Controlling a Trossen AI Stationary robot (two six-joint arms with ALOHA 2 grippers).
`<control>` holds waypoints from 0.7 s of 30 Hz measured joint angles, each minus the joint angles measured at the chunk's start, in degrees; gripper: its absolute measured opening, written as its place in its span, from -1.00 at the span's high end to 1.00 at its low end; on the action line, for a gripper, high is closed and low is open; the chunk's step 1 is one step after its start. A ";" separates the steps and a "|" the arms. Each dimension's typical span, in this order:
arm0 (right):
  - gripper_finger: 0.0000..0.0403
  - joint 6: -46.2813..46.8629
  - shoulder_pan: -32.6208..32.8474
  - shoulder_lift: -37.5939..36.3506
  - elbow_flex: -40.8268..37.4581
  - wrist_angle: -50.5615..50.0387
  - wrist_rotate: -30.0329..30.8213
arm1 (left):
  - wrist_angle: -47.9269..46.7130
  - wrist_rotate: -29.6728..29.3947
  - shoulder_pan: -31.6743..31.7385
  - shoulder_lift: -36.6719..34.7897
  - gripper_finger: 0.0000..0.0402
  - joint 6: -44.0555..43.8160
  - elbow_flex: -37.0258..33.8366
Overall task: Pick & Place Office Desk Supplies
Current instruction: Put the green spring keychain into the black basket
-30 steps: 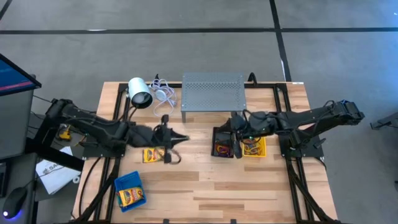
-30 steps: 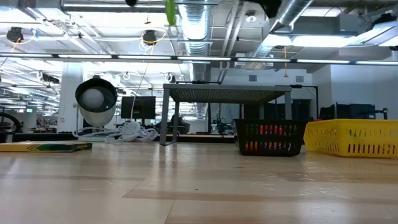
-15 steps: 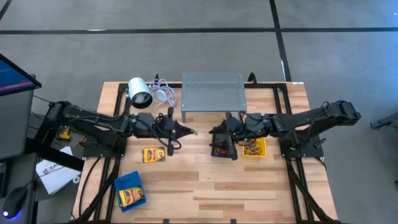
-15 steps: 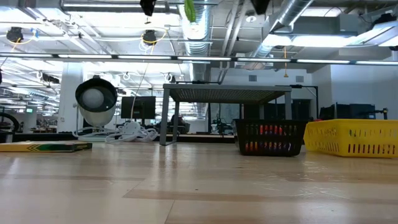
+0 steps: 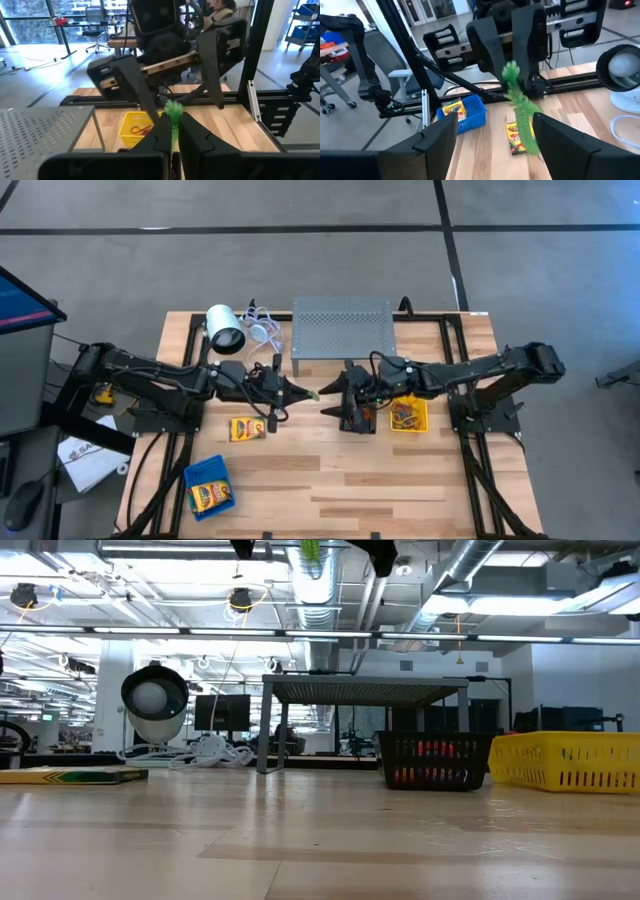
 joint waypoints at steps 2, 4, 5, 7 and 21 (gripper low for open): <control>-0.26 0.05 -0.49 0.87 0.01 2.22 -1.39 | 0.22 0.00 -0.09 0.00 0.98 -0.07 -0.01; -0.26 0.11 -0.94 1.17 -0.01 3.00 -2.36 | 1.13 0.49 -0.09 0.15 0.98 -0.08 -0.01; -0.26 0.15 -0.94 1.66 -0.01 4.23 -2.80 | 2.19 1.19 -0.09 0.61 0.98 -0.08 0.00; -0.26 0.17 -0.94 2.60 0.55 4.78 -2.98 | 3.15 2.26 -0.09 1.37 0.98 -0.08 -0.01; -0.02 -1.16 -0.87 8.34 7.14 -0.49 -3.03 | 5.70 4.90 0.28 3.26 0.97 -0.08 0.02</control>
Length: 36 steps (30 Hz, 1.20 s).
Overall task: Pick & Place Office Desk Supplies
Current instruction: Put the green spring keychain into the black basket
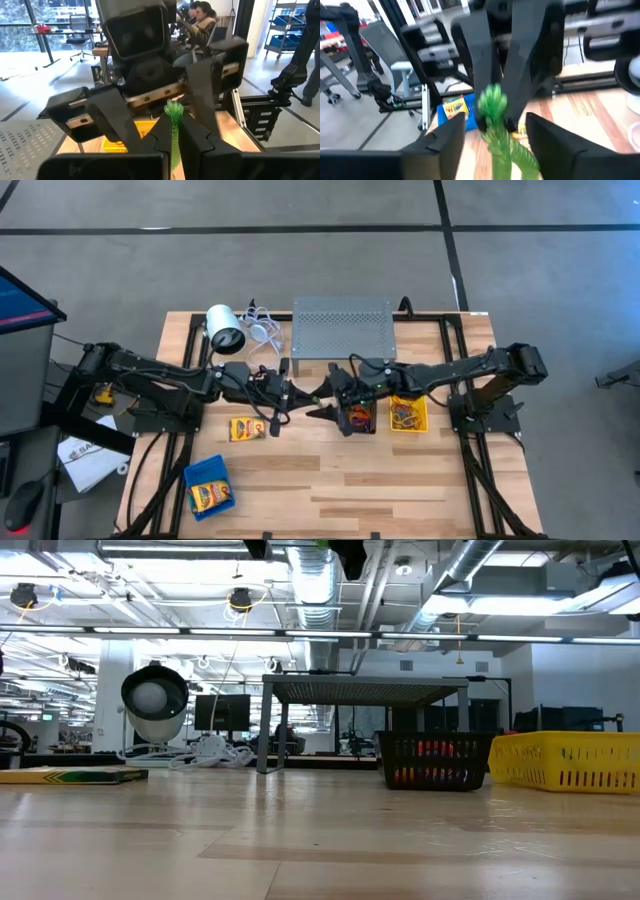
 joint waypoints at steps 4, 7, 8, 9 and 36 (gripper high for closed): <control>0.38 -0.30 0.00 -0.26 0.21 -1.41 0.02 | -0.47 0.01 -0.20 -0.44 0.97 -0.02 0.00; 0.78 -1.42 0.04 -0.70 0.21 -1.06 -0.09 | -0.42 -0.01 -0.33 -0.57 0.97 -0.02 0.02; 0.87 -2.23 0.09 -0.70 0.22 -0.97 -0.02 | -0.50 0.02 -0.35 -0.72 0.97 0.00 0.02; 0.91 -2.90 0.13 -0.70 0.24 -1.06 -0.06 | -0.58 -0.11 -0.35 -0.74 0.97 0.00 0.02; 0.92 -2.70 0.00 -3.02 7.48 -19.04 3.21 | -3.20 -0.96 -0.76 -7.50 -0.14 -8.00 0.00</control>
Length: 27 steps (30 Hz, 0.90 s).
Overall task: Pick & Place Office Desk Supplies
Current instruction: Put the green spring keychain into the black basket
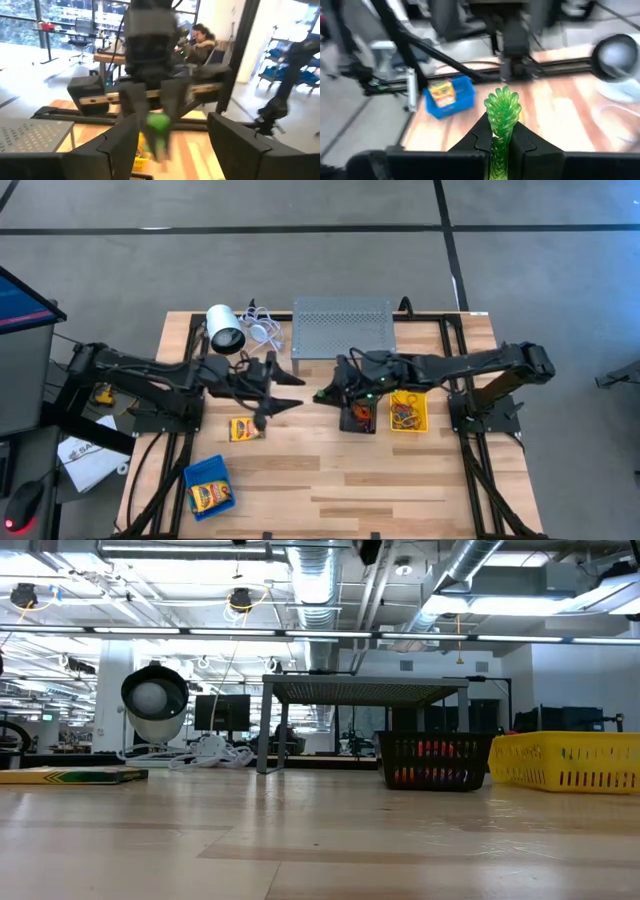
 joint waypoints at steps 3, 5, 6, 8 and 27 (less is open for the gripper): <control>0.92 -0.06 0.00 -2.87 -0.14 -7.11 3.99 | -3.81 0.42 -1.21 -3.72 -0.14 -1.03 0.04; 0.92 -0.03 0.32 -4.78 -0.12 -12.55 5.39 | -7.99 0.46 -2.73 -5.73 -0.11 -1.10 -0.02; 0.92 0.12 0.54 -5.58 -0.11 -14.53 6.10 | -9.01 0.46 -3.43 -6.33 -0.09 -1.09 0.07; 0.92 1.59 0.94 -6.76 -0.10 -20.57 6.77 | -12.79 0.42 -5.00 -7.50 -0.05 -1.23 -0.02; 0.93 12.06 -0.56 -7.32 -16.60 -28.18 9.31 | -23.09 0.43 -8.63 -5.38 0.14 -7.43 -0.01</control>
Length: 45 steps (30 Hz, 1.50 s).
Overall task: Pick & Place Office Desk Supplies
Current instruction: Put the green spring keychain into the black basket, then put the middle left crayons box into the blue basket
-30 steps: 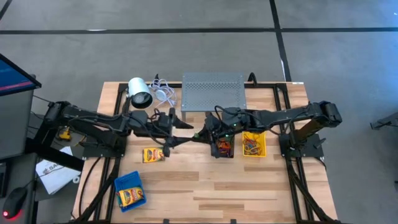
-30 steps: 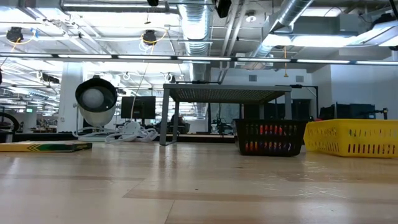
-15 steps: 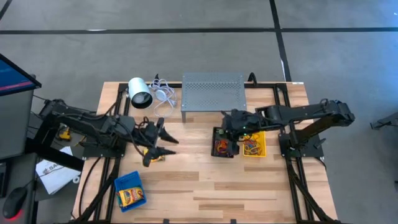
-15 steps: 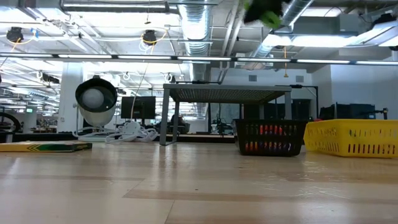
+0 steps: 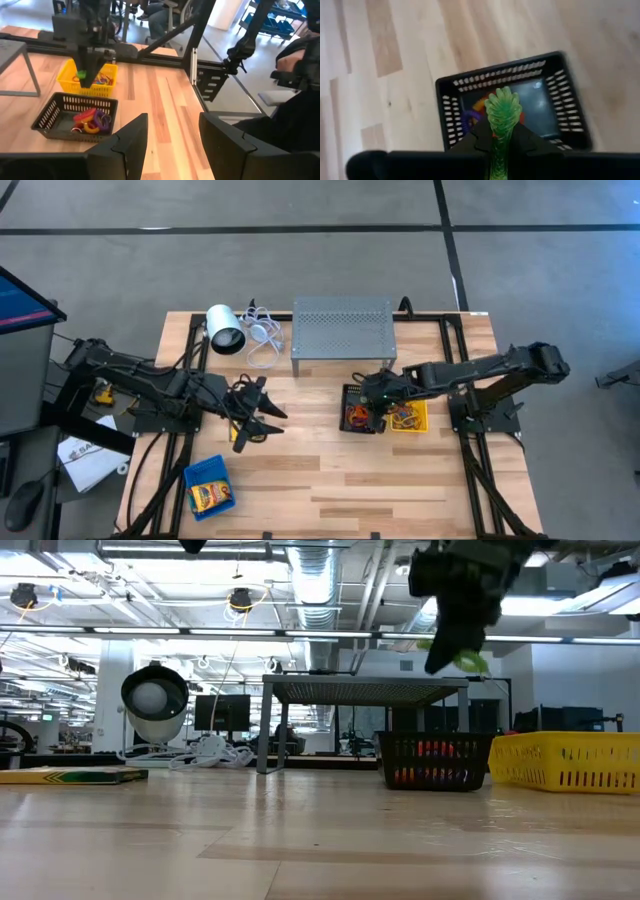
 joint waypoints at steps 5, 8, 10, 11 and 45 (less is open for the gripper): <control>0.93 0.90 -1.79 0.00 -5.07 7.94 -2.02 | -0.15 -0.01 0.00 0.20 0.14 -0.08 0.01; 0.93 1.30 -2.75 0.00 -7.17 12.13 -3.64 | -0.89 -1.27 0.00 0.59 0.14 -0.09 0.01; 0.93 1.48 -2.98 -0.02 -8.04 15.34 -5.63 | -1.48 -1.54 0.02 0.74 0.14 -0.59 0.01; 0.93 1.49 -2.98 0.13 -8.35 16.09 -6.30 | -1.68 -1.57 0.14 1.13 0.14 -1.01 0.03; -0.14 2.69 -3.24 8.90 -8.34 20.77 -13.88 | -20.92 -4.08 0.22 3.04 0.14 -15.24 0.01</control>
